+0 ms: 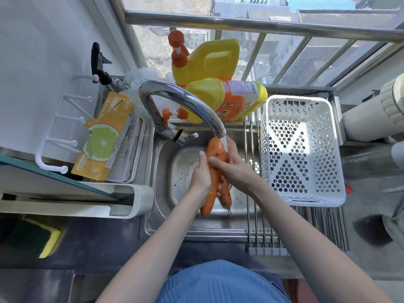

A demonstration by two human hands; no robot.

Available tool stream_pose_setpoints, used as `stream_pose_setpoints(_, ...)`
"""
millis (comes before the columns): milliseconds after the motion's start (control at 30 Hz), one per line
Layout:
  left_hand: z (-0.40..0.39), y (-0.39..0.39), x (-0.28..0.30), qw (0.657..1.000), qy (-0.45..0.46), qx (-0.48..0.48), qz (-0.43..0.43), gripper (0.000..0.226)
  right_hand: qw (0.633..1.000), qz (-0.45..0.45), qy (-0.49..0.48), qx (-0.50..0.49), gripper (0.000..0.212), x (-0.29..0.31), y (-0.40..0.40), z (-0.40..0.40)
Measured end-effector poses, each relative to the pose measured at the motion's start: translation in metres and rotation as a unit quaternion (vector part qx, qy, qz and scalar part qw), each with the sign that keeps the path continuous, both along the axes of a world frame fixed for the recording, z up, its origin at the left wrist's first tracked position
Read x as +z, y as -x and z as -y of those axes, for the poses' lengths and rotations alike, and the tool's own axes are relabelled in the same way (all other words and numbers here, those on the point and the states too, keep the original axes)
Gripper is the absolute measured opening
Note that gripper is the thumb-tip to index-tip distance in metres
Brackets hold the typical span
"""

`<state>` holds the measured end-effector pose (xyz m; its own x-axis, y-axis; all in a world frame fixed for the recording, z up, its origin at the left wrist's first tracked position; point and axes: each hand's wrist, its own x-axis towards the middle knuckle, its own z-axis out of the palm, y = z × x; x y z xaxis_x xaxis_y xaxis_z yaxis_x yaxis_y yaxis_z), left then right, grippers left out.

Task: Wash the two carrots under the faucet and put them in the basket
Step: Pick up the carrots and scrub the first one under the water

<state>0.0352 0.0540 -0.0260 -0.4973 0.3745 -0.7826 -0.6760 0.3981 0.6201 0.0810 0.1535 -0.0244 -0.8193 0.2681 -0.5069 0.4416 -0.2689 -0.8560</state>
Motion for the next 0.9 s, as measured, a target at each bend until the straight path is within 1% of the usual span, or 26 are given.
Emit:
stream_pose_setpoints(67, -0.001, 0.0, -0.001, 1.0, 0.009, 0.008, -0.006, 0.079, 0.998, 0.023, -0.059, -0.031, 0.067, 0.004, 0.007, 0.009)
stream_pose_setpoints(133, -0.002, 0.0, -0.003, 1.0, 0.019, 0.022, -0.004, 0.078, 0.987, 0.032, -0.132, -0.088, 0.05, 0.006, 0.016, 0.022)
stream_pose_setpoints(200, 0.0, -0.001, -0.004, 0.999, 0.023, 0.031, 0.007, 0.079, 0.98, 0.026, -0.151, -0.125, 0.041, 0.007, 0.018, 0.029)
stream_pose_setpoints(267, 0.004, -0.002, -0.004, 0.999, 0.024, 0.038, 0.026, 0.079, 0.989, 0.025, -0.105, -0.102, 0.035, 0.003, 0.013, 0.026)
stream_pose_setpoints(300, 0.006, -0.003, -0.005, 0.998, 0.021, 0.045, 0.043, 0.079, 0.995, 0.036, -0.07, -0.064, 0.038, 0.0, 0.008, 0.021)
stream_pose_setpoints(367, 0.008, -0.005, -0.005, 0.996, 0.023, 0.049, 0.065, 0.08, 0.999, 0.038, -0.009, 0.019, 0.057, -0.008, -0.003, 0.009)
stream_pose_setpoints(400, 0.007, -0.006, -0.005, 0.996, 0.023, 0.05, 0.071, 0.079, 0.998, 0.028, 0.026, 0.041, 0.061, -0.01, -0.006, 0.003)
stream_pose_setpoints(467, 0.005, -0.008, -0.007, 0.995, 0.022, 0.058, 0.079, 0.08, 0.998, 0.007, 0.053, 0.044, 0.059, -0.008, -0.006, -0.001)
stream_pose_setpoints(500, 0.003, -0.01, -0.008, 0.995, 0.026, 0.06, 0.073, 0.08, 0.999, 0.007, 0.035, 0.023, 0.053, -0.005, -0.005, 0.002)
stream_pose_setpoints(567, -0.001, -0.014, -0.011, 0.996, 0.054, 0.055, 0.035, 0.082, 0.997, 0.023, -0.062, -0.043, 0.035, -0.002, 0.003, 0.013)
stream_pose_setpoints(600, -0.002, -0.016, -0.013, 0.996, 0.071, 0.051, 0.01, 0.082, 0.99, 0.036, -0.114, -0.073, 0.027, -0.002, 0.007, 0.018)
stream_pose_setpoints(633, -0.003, -0.017, -0.015, 0.995, 0.084, 0.049, -0.008, 0.082, 0.984, 0.049, -0.14, -0.095, 0.024, -0.003, 0.011, 0.021)
stream_pose_setpoints(667, -0.004, -0.017, -0.015, 0.995, 0.091, 0.049, -0.016, 0.081, 0.983, 0.055, -0.143, -0.102, 0.023, -0.006, 0.013, 0.022)
stream_pose_setpoints(733, -0.002, -0.013, -0.014, 0.995, 0.088, 0.05, 0.006, 0.08, 0.992, 0.055, -0.097, -0.059, 0.031, -0.011, 0.011, 0.016)
stream_pose_setpoints(800, 0.002, -0.008, -0.011, 0.996, 0.068, 0.04, 0.05, 0.082, 0.999, 0.039, -0.009, 0.014, 0.052, -0.02, 0.001, 0.004)
stream_pose_setpoints(833, 0.003, -0.007, -0.01, 0.996, 0.058, 0.037, 0.062, 0.083, 0.998, 0.036, 0.036, 0.035, 0.06, -0.024, -0.003, -0.001)
stream_pose_setpoints(867, 0.003, -0.007, -0.01, 0.996, 0.052, 0.037, 0.062, 0.082, 0.997, 0.03, 0.063, 0.042, 0.062, -0.023, -0.005, -0.002)
stream_pose_setpoints(900, 0.001, -0.009, -0.008, 0.996, 0.049, 0.04, 0.055, 0.081, 0.997, 0.022, 0.064, 0.034, 0.059, -0.022, -0.004, 0.0)
